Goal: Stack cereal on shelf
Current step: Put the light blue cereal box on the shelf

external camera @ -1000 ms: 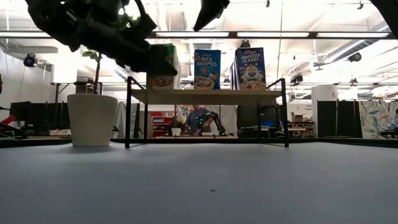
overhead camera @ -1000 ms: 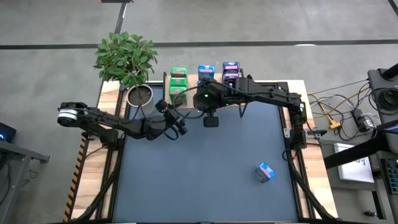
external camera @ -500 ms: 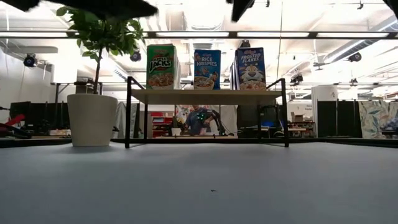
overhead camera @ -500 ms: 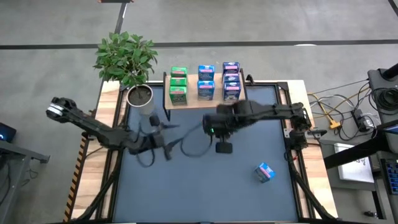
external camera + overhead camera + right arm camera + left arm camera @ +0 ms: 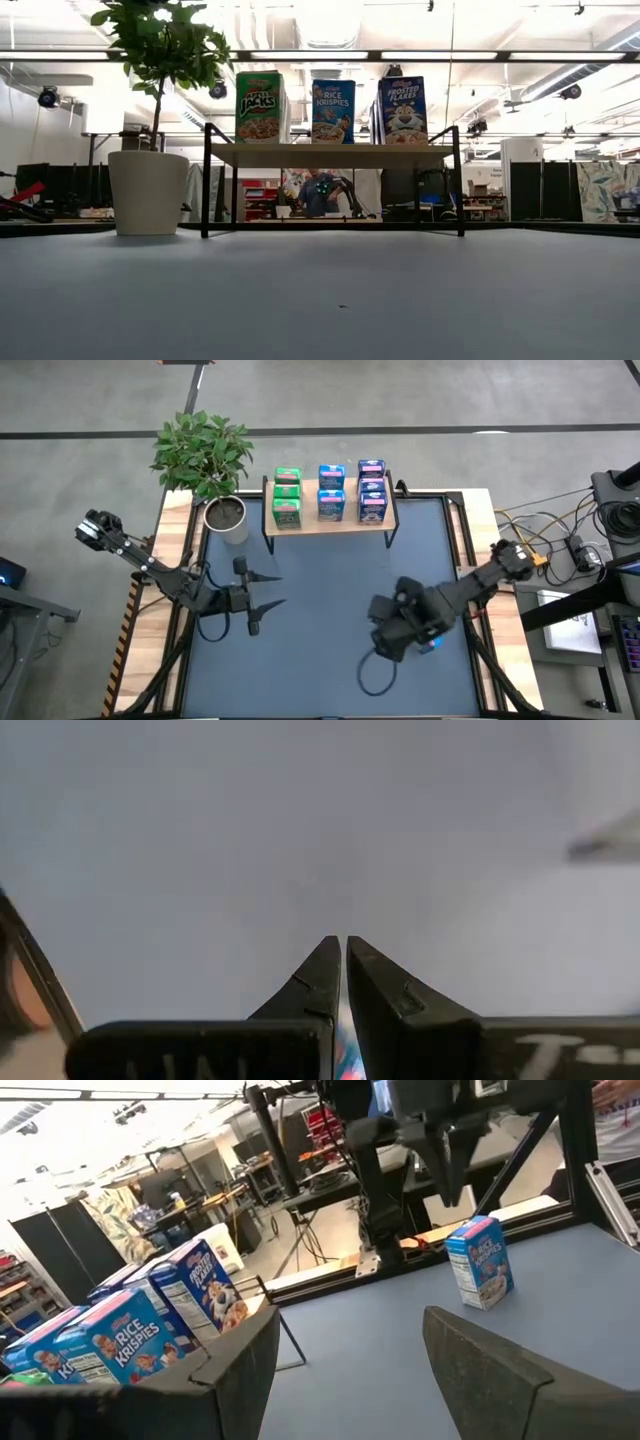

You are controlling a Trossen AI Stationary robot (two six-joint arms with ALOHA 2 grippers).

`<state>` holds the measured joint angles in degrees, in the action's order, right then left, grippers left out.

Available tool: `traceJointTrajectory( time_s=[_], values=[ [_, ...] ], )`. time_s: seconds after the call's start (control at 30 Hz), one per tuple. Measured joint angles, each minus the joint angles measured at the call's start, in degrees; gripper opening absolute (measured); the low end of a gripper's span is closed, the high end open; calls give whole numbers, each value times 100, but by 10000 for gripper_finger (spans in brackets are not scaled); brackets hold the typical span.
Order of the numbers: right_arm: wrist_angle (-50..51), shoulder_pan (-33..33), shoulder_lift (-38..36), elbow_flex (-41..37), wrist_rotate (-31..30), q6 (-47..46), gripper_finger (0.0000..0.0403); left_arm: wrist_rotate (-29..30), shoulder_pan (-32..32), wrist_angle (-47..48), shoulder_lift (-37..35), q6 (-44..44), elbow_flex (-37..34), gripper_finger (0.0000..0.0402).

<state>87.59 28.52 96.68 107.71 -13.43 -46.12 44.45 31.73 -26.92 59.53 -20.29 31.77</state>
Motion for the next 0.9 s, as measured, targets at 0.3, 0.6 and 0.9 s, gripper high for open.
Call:
traceJointTrajectory(
  time_s=[0.3,0.6,0.9],
  values=[
    [19,1044,-1067,-1510,219,-3416,47,2,0,-7,4,2,11,231],
    [-14,1637,-1352,-2373,340,-4638,202,2,0,-7,4,131,11,231],
    [-371,1675,-1191,-2866,487,-4563,299,4,0,-7,4,131,11,231]
  ],
)
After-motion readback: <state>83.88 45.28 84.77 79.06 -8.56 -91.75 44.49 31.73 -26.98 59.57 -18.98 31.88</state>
